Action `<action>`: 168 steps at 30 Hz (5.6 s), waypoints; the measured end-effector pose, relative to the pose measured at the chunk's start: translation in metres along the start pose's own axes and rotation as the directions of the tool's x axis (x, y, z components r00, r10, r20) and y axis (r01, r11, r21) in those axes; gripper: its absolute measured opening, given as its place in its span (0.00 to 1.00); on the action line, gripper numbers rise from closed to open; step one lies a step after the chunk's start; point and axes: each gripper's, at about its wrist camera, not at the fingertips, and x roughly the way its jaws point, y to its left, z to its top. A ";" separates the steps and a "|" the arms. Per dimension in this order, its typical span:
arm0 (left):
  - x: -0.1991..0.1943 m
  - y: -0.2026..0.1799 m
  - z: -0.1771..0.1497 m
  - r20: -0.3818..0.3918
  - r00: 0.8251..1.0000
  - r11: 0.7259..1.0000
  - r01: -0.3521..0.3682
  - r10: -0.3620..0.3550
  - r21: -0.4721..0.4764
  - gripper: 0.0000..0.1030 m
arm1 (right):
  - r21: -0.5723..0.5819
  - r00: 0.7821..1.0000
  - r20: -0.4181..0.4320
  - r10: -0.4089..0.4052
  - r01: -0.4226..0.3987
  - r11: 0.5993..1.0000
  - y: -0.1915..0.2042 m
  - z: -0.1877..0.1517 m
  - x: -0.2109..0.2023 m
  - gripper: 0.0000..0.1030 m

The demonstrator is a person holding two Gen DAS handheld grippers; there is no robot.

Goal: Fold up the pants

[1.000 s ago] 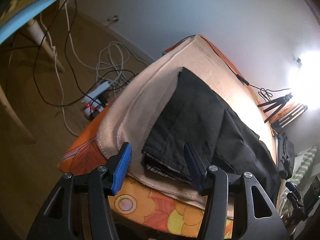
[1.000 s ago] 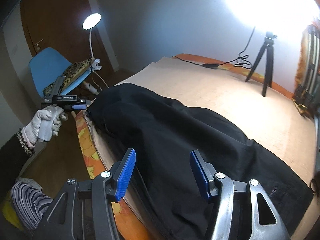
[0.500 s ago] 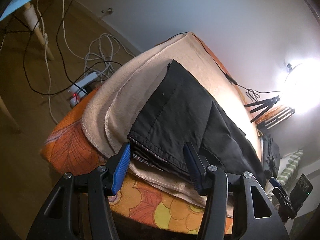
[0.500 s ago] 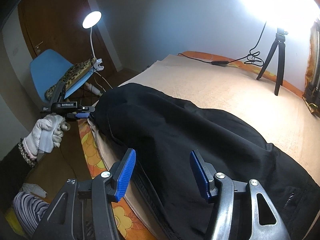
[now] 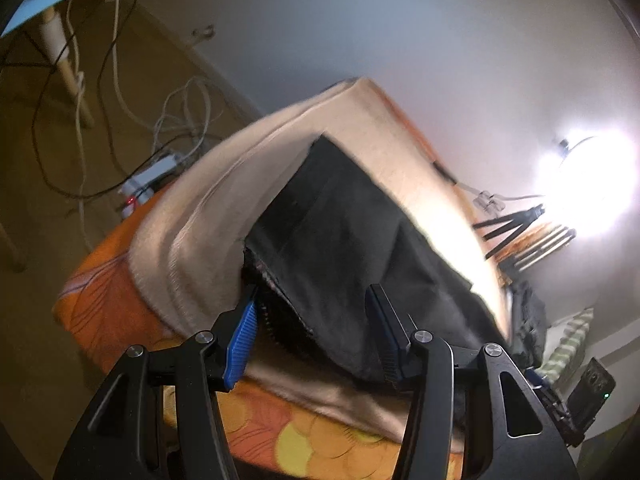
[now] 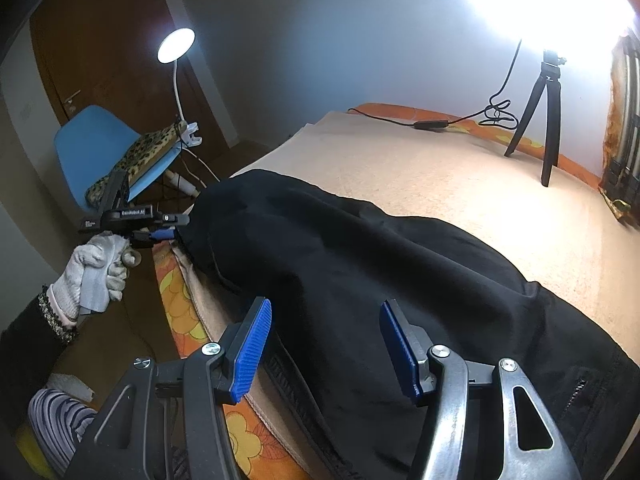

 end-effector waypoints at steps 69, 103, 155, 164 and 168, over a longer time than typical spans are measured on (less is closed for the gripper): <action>-0.013 -0.070 -0.020 0.094 0.987 0.945 -0.152 0.130 0.291 0.13 | 0.000 0.987 -0.161 0.002 -0.002 1.000 -0.105 0.091 0.078 0.61; -0.022 -0.020 -0.012 0.145 0.945 0.940 -0.312 0.292 0.140 0.15 | -0.138 0.993 -0.078 -0.090 0.079 0.987 -0.082 0.077 0.036 0.38; -0.029 0.007 -0.016 0.125 0.970 0.978 -0.206 0.208 -0.022 0.16 | -0.094 0.924 -0.239 -0.299 0.284 0.954 -0.081 -0.145 -0.124 0.49; -0.029 0.011 -0.016 0.114 0.970 0.977 -0.210 0.213 -0.038 0.14 | -0.320 0.873 -0.238 -0.426 0.344 0.883 -0.073 -0.142 -0.093 0.45; -0.030 0.009 -0.016 0.112 0.970 0.977 -0.213 0.215 -0.030 0.13 | -0.342 0.865 -0.240 -0.441 0.350 0.872 -0.070 -0.138 -0.088 0.18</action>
